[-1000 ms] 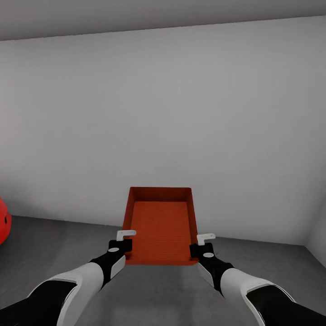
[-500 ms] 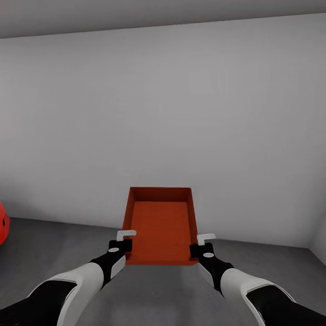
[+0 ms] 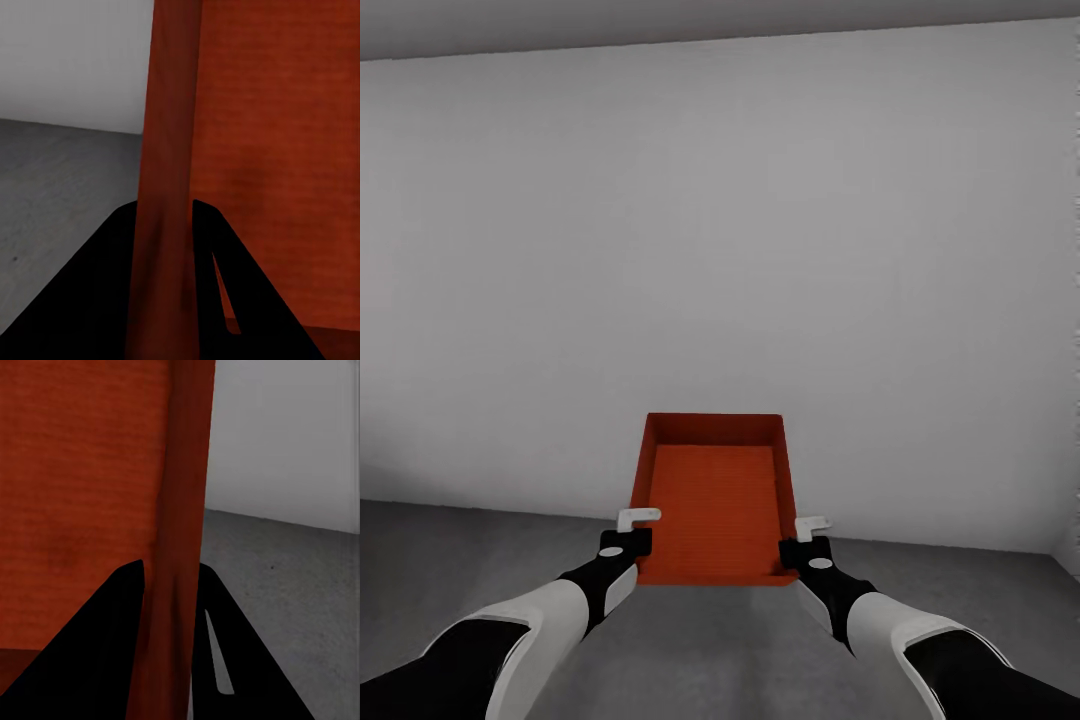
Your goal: Move the two storage containers from the living room to the garage. In the garage, place one container on the floor and stack the other container on top of it (either order is fine).
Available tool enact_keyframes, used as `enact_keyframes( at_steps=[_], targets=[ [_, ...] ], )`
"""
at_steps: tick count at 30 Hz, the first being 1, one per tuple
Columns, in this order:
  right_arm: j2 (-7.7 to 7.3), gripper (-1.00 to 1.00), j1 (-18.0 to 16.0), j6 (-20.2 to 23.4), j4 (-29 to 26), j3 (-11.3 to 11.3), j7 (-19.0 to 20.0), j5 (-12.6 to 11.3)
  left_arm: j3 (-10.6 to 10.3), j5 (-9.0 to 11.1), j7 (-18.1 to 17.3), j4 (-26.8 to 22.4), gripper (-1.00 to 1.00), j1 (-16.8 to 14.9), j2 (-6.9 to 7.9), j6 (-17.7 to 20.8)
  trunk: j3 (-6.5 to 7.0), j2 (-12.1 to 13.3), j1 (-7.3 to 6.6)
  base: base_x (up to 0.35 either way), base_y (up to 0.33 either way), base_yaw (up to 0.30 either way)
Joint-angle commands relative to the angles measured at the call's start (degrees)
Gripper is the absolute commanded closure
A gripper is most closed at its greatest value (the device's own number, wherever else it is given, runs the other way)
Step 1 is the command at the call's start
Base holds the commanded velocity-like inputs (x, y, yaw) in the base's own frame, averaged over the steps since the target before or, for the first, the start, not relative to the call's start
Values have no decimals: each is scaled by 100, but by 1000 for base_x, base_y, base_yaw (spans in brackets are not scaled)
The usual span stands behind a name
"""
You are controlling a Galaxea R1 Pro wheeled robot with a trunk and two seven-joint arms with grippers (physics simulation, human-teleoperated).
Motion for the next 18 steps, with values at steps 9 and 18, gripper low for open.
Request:
enact_keyframes(
  at_steps=[9, 18],
  targets=[
    [21, 100, -5, -34, 36, -11, -43, -145, 148, 11, 121, -90, 100, -7, -10, -126, -8, -8, 5, 263, 174, -187],
    [21, 100, -5, -32, 36, -11, -35, -145, 148, 11, 121, -91, 100, -7, -11, -126, -8, -8, 5, 30, 21, -12]
  ],
)
